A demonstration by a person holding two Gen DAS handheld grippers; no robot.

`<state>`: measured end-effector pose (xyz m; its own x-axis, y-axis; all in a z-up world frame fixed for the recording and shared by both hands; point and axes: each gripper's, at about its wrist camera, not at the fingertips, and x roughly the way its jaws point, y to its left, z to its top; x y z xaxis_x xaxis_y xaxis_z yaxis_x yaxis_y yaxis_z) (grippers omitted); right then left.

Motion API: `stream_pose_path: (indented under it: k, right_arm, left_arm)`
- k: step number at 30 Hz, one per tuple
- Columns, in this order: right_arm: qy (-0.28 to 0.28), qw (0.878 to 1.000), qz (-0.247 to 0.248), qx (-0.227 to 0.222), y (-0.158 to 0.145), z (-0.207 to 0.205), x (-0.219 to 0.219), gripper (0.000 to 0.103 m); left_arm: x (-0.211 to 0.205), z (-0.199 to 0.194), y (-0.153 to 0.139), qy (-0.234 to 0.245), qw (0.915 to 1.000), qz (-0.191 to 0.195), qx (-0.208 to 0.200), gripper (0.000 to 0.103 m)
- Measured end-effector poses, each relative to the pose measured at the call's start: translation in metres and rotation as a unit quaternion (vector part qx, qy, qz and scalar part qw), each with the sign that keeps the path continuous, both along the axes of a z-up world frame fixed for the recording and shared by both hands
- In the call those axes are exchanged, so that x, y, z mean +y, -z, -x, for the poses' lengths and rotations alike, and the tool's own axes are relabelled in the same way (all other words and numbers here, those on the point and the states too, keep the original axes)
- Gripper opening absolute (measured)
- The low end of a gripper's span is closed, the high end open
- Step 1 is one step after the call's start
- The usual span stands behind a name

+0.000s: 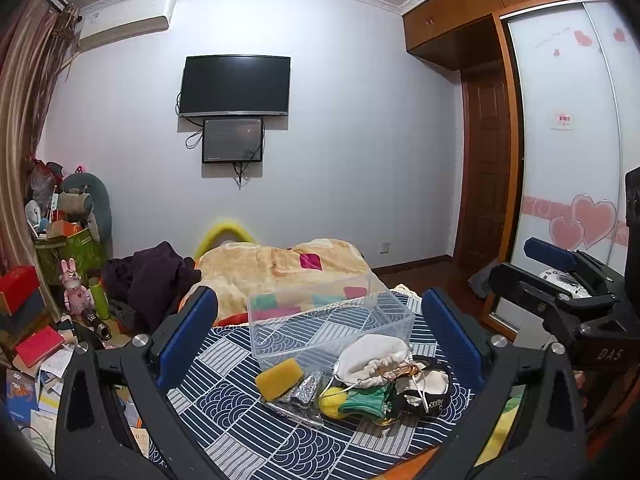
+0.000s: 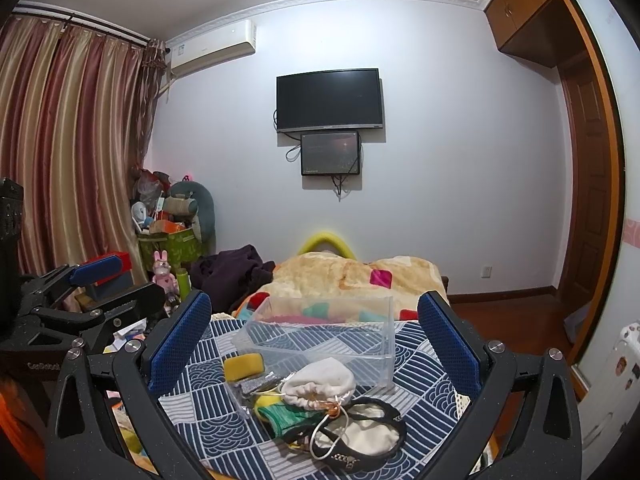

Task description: Organize soft objects

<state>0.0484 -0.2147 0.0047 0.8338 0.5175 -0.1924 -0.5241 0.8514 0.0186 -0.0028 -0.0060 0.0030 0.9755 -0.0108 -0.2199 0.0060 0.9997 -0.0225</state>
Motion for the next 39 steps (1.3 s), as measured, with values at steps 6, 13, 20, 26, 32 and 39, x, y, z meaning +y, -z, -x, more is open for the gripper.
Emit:
stream_pose_path:
  k: [6, 13, 20, 26, 32, 39]
  right_arm:
    - [0.001, 1.0, 0.0, -0.001, 0.001, 0.001, 0.0, 0.103]
    - [-0.001, 1.0, -0.002, -0.003, -0.002, 0.003, 0.0, 0.103]
    - [-0.001, 1.0, -0.003, -0.004, -0.002, 0.004, 0.0, 0.103]
    - [-0.002, 1.0, -0.004, -0.004, 0.0, 0.004, 0.0, 0.103]
    - [0.001, 1.0, -0.003, -0.001, 0.003, 0.002, 0.001, 0.103]
    - [0.001, 1.0, -0.008, 0.007, 0.007, -0.004, -0.001, 0.103]
  left_arm:
    - [0.0, 0.001, -0.001, 0.0, 1.0, 0.0, 0.0, 0.103]
    - [-0.001, 0.001, -0.002, -0.001, 1.0, -0.003, -0.003, 0.103]
    - [-0.003, 0.002, -0.002, -0.002, 1.0, -0.006, -0.005, 0.103]
    - [-0.003, 0.003, -0.002, -0.002, 1.0, -0.007, -0.006, 0.103]
    - [-0.003, 0.003, -0.002, -0.003, 0.9999, -0.008, -0.006, 0.103]
    - [-0.002, -0.001, 0.0, -0.005, 1.0, -0.005, -0.002, 0.103]
